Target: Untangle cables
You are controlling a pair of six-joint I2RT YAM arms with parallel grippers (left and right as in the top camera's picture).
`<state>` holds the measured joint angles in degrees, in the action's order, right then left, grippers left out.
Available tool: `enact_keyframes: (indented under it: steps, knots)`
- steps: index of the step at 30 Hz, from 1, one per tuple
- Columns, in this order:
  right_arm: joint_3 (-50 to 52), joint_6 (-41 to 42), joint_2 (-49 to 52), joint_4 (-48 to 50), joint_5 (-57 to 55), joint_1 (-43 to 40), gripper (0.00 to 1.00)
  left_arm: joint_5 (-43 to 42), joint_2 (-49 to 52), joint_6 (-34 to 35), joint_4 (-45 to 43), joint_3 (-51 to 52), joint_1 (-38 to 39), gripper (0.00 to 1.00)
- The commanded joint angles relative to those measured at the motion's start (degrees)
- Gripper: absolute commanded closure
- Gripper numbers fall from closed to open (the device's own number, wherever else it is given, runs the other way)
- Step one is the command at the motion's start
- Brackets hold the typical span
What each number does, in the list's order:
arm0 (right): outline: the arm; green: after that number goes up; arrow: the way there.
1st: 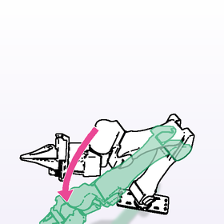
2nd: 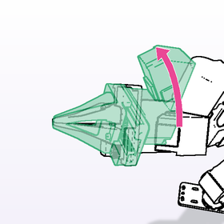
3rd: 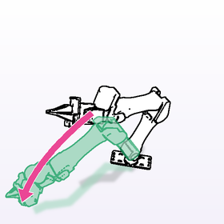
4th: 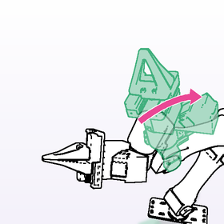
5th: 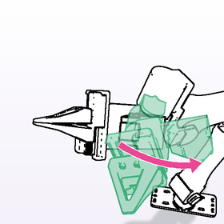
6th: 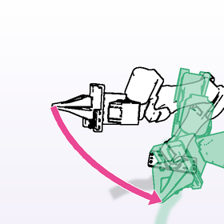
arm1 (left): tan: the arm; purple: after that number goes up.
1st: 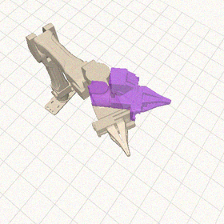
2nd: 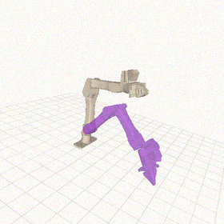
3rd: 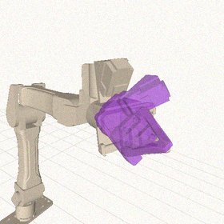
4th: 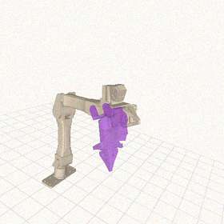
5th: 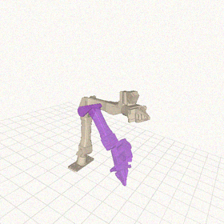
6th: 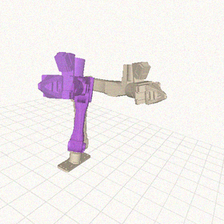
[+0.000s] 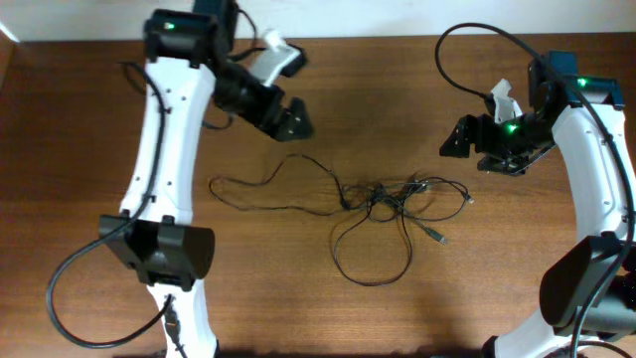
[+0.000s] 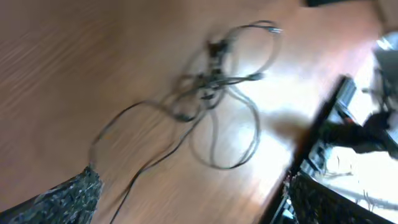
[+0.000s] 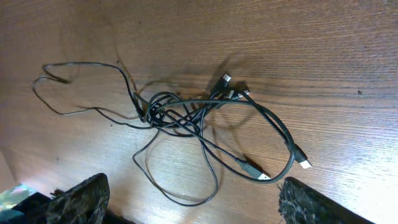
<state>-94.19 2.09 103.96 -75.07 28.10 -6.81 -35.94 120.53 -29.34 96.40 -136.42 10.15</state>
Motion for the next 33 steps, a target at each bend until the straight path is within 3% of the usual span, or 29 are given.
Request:
enact_keyframes:
  steps: [1,3,4,5,9,16,18,19,21,22,24,27,30,33]
  knots:
    - [-0.90,-1.27,-1.29,-0.13,-0.72,0.20,0.12,1.11,2.03,1.05,-1.29,-0.90,5.70,0.07]
    - [-0.90,-1.27,-1.29,-0.13,-0.96,0.20,0.12,11.02,4.68,17.00,-4.33,1.88,10.43,0.32]
    - [-0.90,-1.25,-1.29,-0.13,-1.36,0.09,0.12,12.00,6.73,24.09,-6.97,5.16,13.40,0.44]
    - [-0.90,-1.27,-1.29,-0.20,-1.84,0.04,0.12,11.98,7.65,27.47,-10.34,9.38,15.54,0.51]
    - [-0.90,-1.25,-1.29,-0.15,-1.81,0.04,0.12,11.87,8.63,28.74,-20.04,22.38,21.51,0.53]
    - [-0.90,-1.25,-1.29,-0.22,-1.81,0.04,0.12,11.37,9.03,30.77,-36.50,32.57,22.62,0.47]
    - [-0.87,-1.27,-1.29,-0.22,-1.81,0.04,0.12,11.50,9.14,31.56,-42.49,35.39,22.71,0.52]
    - [-0.87,-1.27,-1.29,-0.33,-1.81,0.04,0.12,11.63,9.33,31.56,-44.68,36.24,22.88,0.61]
    - [-0.85,-1.25,-1.29,-0.44,-1.77,0.04,0.12,11.78,9.97,31.56,-48.28,36.30,23.19,1.00]
    - [-0.85,-1.25,-1.29,-0.59,-1.77,0.07,0.12,11.74,9.97,31.89,-49.05,36.30,23.17,1.00]
    - [-0.85,-1.27,-1.29,-1.14,-1.07,0.13,0.12,7.19,9.49,33.00,-46.18,33.70,22.16,1.00]
    - [-0.85,-1.27,-1.29,-0.26,4.63,2.91,0.13,-7.37,5.81,33.33,-33.64,20.28,17.92,1.00]
    - [-0.87,0.52,-1.29,5.64,9.86,11.13,0.22,-7.74,2.69,38.03,-26.49,6.99,15.28,1.00]
    - [-0.87,1.38,-1.29,11.98,13.81,14.32,0.30,-5.77,2.56,41.99,-25.75,5.31,14.38,1.00]
